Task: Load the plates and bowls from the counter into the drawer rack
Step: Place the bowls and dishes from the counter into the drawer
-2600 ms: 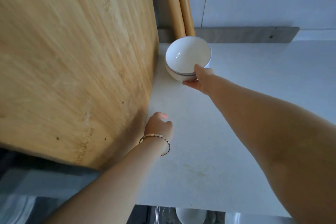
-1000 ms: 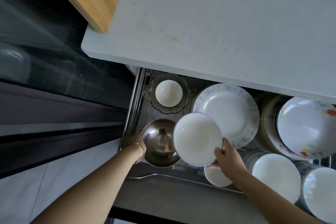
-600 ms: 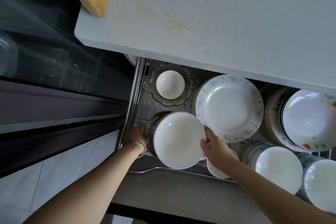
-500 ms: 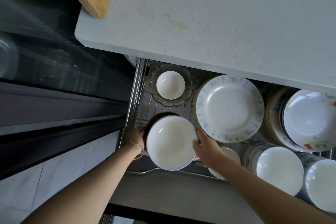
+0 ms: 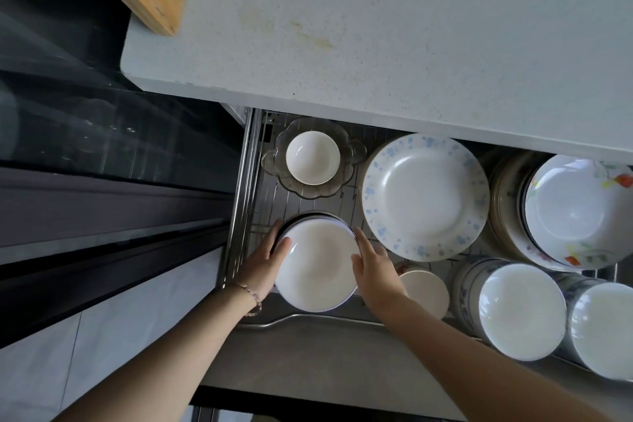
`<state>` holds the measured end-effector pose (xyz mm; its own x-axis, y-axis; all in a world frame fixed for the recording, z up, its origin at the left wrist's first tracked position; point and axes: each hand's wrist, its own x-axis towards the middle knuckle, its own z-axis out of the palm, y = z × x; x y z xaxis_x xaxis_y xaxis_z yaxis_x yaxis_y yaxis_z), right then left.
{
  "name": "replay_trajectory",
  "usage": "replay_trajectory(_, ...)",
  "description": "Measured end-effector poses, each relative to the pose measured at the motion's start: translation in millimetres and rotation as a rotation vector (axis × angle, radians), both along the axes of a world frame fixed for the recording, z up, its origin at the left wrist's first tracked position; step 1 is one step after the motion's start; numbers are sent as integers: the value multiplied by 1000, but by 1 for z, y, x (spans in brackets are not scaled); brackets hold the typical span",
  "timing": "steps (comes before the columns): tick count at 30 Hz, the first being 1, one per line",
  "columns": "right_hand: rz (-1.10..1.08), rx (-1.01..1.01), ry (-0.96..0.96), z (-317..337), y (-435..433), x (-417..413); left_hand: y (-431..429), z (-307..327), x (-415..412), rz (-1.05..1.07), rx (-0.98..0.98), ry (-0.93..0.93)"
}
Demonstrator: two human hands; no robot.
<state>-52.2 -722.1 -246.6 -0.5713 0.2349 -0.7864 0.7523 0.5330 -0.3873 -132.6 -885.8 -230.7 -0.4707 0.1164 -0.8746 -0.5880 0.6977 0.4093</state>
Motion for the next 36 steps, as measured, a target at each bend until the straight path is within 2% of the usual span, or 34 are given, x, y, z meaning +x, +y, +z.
replay_trajectory(2, -37, 8, 30, -1, -3, 3, 3, 1, 5, -135, -29, 149)
replay_trajectory(6, -157, -119, -21, -6, -6, 3, 1, -12, 4, -215, -135, 157)
replay_trajectory(10, -128, -117, 1, -9, -4, 1, -1, -17, 4, -128, -125, 72)
replay_trajectory(16, -115, -29, 158, -4, -11, 2, -5, -14, 16, -125, -120, 204)
replay_trajectory(20, -103, 31, 228, -5, -16, 7, -6, -14, 23, -188, -188, 265)
replay_trajectory(22, -87, 29, 183, -3, -15, 6, -5, -12, 23, -220, -204, 280)
replay_trajectory(25, -17, 17, 88, 5, -7, 5, -2, -2, 16, -429, -309, 241)
replay_trajectory(29, -27, 48, -31, 32, 12, 12, 1, 23, 7, -555, -444, 248)
replay_trajectory(34, 11, 32, -115, 83, 49, 46, 29, 72, 10, -635, -440, 386)
replay_trajectory(36, -104, -8, -106, 101, 68, 69, 48, 92, 25, -656, -409, 394)
